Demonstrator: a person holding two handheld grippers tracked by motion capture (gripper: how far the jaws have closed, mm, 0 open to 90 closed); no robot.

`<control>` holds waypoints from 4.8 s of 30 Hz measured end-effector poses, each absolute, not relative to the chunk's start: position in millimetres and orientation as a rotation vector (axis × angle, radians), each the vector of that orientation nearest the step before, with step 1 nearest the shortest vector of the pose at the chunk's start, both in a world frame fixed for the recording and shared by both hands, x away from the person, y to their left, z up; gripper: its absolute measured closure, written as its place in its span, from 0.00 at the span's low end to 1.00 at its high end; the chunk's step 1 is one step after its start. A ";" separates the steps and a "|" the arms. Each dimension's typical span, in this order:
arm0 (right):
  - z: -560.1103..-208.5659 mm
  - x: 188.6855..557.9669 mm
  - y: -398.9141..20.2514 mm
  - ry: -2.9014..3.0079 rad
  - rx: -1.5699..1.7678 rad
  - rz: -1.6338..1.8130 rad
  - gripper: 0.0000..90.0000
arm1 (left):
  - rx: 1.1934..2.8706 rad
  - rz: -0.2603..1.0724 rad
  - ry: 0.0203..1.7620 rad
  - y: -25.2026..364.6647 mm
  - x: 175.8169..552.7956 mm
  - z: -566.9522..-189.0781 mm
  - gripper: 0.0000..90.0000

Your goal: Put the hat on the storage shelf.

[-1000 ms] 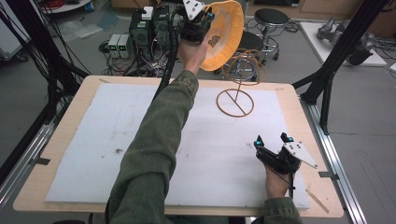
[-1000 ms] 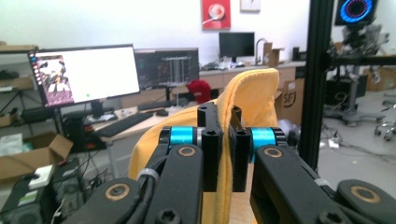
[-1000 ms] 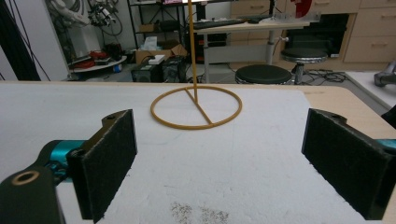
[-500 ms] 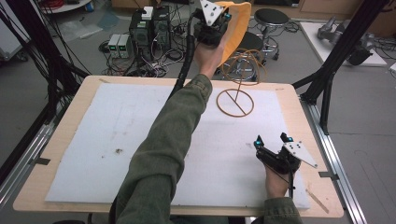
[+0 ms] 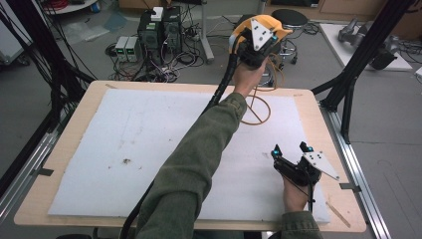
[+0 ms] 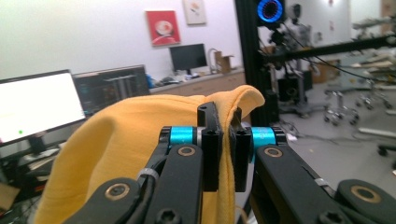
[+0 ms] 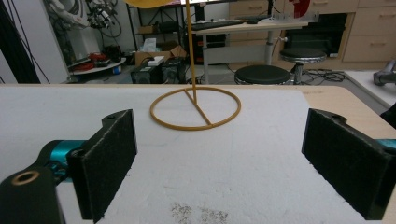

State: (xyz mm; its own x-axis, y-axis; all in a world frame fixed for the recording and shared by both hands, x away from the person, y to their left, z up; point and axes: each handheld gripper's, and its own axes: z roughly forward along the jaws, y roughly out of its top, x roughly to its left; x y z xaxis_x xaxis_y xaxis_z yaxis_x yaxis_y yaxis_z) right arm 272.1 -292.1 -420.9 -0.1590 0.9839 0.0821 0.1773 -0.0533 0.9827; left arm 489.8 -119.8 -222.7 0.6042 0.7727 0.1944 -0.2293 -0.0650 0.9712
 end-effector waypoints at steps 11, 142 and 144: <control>-421.3 273.0 -291.6 1.436 1.298 1.299 0.10 | 1.474 0.816 0.439 -148.4 486.5 -249.2 0.96; -421.2 271.3 -294.5 1.424 1.352 1.309 0.10 | 1.261 0.857 0.641 181.3 332.5 -305.5 0.35; -421.1 271.2 -294.5 1.423 1.351 1.308 0.10 | 1.273 0.861 0.664 190.3 330.7 -310.2 0.35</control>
